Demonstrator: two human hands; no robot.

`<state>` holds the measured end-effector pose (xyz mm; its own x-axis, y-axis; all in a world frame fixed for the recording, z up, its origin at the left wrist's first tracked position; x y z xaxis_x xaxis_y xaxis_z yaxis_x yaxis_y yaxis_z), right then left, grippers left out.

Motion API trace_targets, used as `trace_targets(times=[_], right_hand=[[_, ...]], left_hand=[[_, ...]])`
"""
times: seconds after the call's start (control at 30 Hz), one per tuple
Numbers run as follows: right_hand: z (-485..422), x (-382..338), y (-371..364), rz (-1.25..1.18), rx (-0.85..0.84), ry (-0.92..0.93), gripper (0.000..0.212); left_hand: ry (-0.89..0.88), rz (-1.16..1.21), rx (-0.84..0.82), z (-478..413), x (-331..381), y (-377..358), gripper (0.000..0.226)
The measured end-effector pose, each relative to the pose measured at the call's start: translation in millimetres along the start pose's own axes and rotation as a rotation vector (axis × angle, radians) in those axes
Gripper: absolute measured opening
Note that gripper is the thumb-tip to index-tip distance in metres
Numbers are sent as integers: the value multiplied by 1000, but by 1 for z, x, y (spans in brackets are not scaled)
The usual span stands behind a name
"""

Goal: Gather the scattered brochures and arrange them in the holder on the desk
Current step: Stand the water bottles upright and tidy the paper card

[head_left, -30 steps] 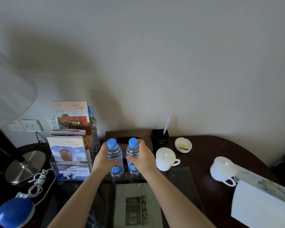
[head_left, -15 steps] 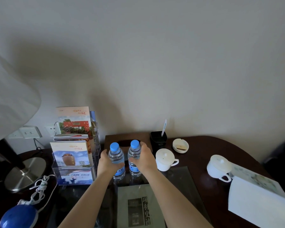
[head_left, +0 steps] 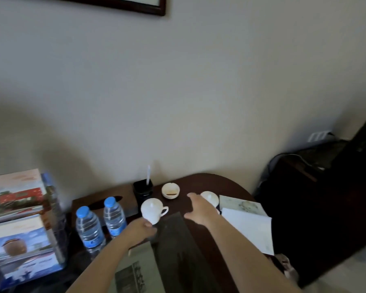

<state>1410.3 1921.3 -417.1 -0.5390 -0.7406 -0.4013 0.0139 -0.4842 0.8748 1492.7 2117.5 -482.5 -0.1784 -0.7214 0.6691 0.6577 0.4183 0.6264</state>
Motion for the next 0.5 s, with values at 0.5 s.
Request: trace_targets(times=[0.5], right_hand=[[-106,194,-24,-308,-16,-197,85]], left_hand=[[-164,-110,90,-176,144,-125,98]])
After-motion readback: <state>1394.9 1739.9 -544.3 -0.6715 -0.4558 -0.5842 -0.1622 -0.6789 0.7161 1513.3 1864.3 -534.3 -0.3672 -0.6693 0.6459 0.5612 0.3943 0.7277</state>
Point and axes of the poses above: each hand's wrist, its own z-axis away from the middle knuckle, its own y-axis out of the back of the hand, x = y × z, the point moved 8 cm from there along -z, towards the middle knuckle, and after that the axes turned 3 degrees about -y, right-handed, at the moved point
